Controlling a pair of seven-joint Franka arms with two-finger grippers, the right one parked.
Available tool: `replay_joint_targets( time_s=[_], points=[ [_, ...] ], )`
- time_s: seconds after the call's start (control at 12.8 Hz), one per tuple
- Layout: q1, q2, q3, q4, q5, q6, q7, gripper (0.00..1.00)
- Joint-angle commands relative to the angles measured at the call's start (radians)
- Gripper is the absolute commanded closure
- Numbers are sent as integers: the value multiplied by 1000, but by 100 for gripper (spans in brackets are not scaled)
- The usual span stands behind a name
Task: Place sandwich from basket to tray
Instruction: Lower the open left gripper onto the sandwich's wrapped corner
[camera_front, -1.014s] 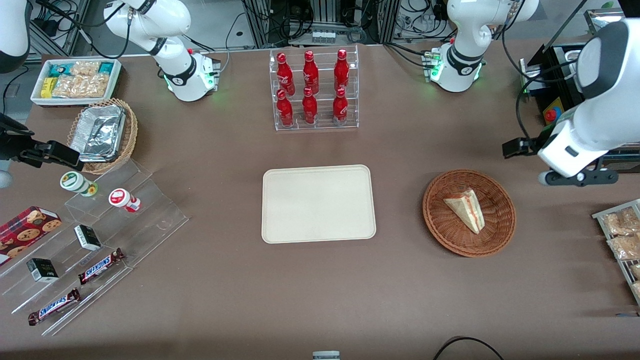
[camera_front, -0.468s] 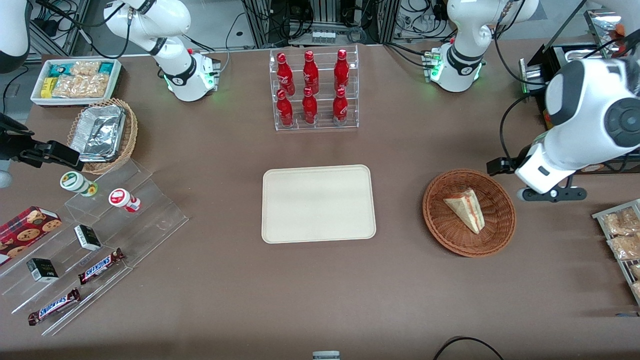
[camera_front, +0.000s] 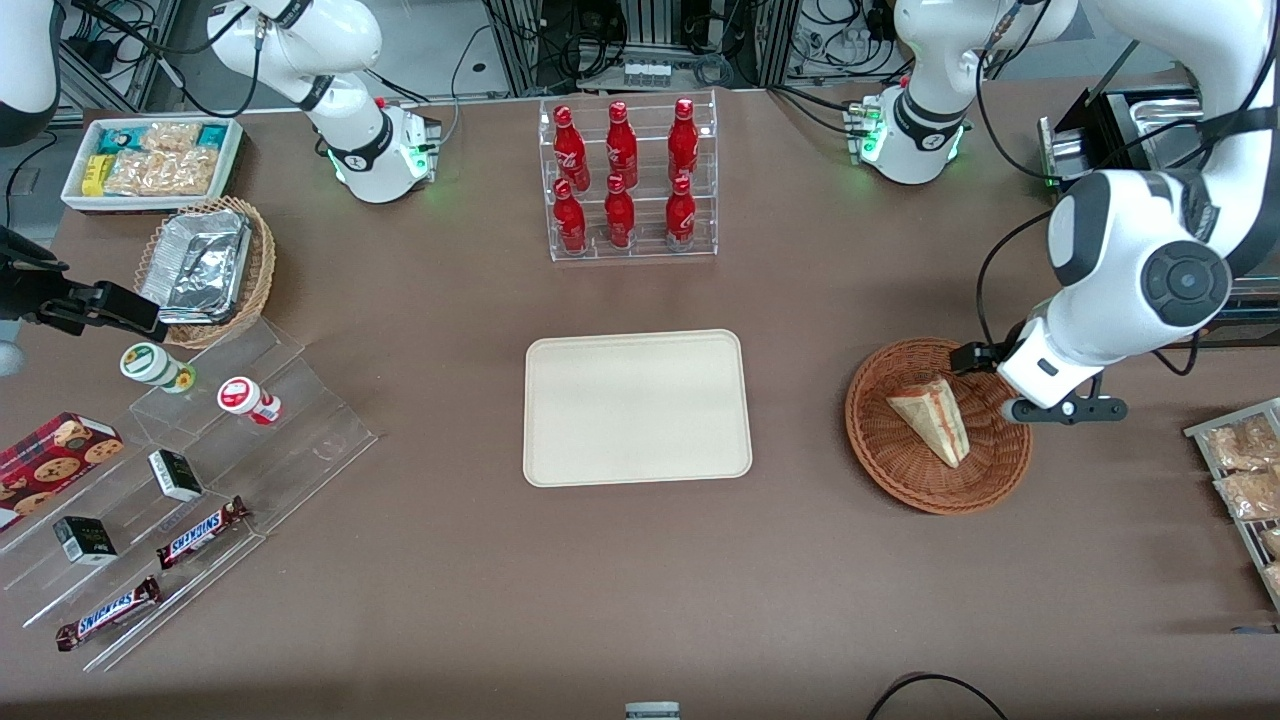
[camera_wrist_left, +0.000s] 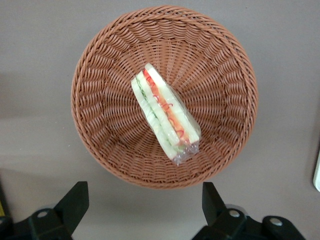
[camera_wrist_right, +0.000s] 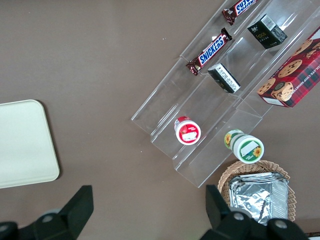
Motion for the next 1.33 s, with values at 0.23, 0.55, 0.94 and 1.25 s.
replay_joint_targets(
  time_s=[0.23, 0.55, 0.94, 1.25],
  points=[
    [-12, 35, -2, -53, 5, 126, -282, 0],
    [-23, 43, -4, -90, 5, 206, -573, 0],
    [-31, 32, -4, -185, -8, 361, -741, 0],
    [-32, 43, -5, -203, -7, 361, -740, 0]
  ],
)
